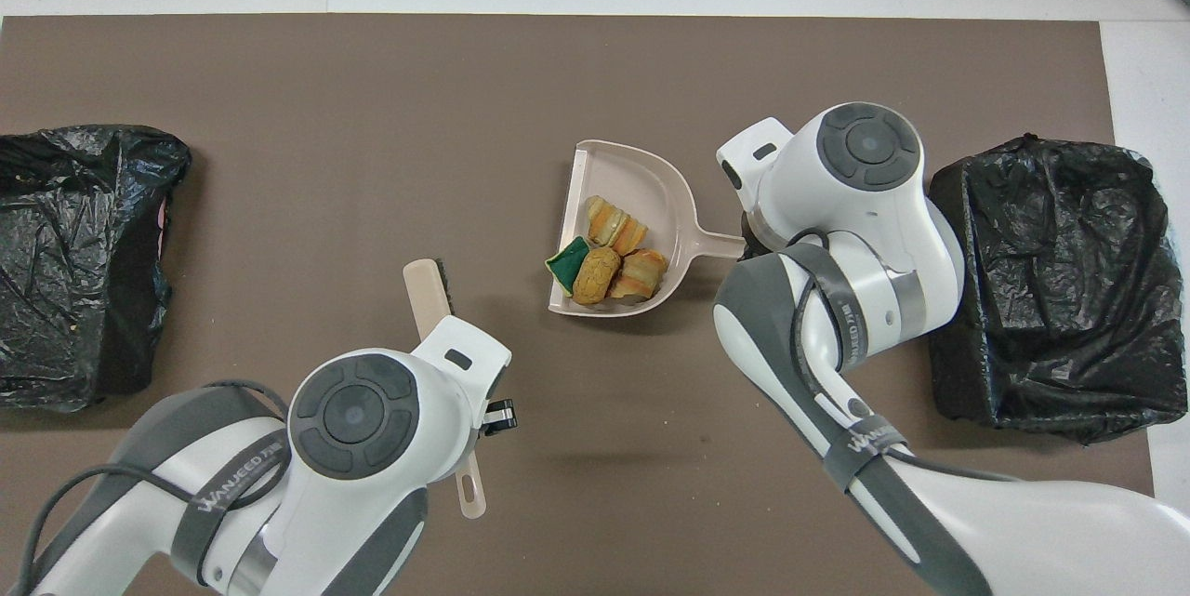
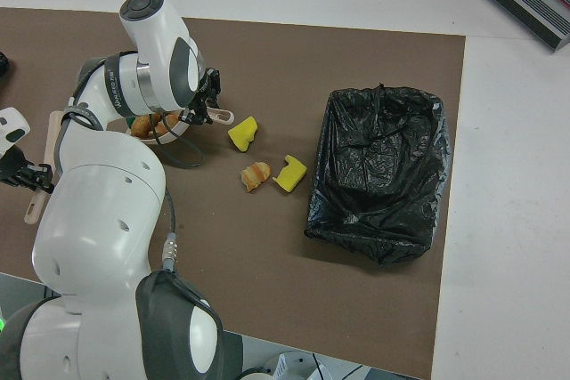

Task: Sweep and dump trash in bin
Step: 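Carry the loaded dustpan to the bin farther along with the right gripper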

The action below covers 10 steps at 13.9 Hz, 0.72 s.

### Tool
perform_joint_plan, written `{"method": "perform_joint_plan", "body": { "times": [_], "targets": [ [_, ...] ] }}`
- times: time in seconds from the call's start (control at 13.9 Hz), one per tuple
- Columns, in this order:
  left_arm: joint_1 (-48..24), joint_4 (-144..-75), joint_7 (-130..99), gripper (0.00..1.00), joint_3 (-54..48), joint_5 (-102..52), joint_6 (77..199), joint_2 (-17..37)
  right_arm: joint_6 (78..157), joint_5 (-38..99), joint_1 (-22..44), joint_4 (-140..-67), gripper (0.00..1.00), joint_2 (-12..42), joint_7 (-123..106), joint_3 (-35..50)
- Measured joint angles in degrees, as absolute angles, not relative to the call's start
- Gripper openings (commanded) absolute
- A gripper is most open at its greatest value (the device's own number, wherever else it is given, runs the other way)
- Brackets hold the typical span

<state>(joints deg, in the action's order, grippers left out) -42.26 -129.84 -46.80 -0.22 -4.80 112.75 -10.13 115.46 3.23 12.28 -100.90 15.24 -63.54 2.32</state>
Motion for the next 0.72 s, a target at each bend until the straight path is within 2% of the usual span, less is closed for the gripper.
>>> {"method": "perform_joint_plan", "body": {
  "times": [0.36, 0.72],
  "targets": [
    [-47.9, -132.8, -47.2, 0.00, -0.5, -10.2, 118.5, -9.5, 108.7, 6.9, 5.0, -98.6, 0.00, 12.7, -71.7, 2.3],
    [-52.7, -134.9, -47.5, 0.00, -0.6, -13.4, 124.1, -5.4, 98.3, 8.0, -5.0, -95.6, 0.00, 10.4, -84.4, 1.8]
  ]
}}
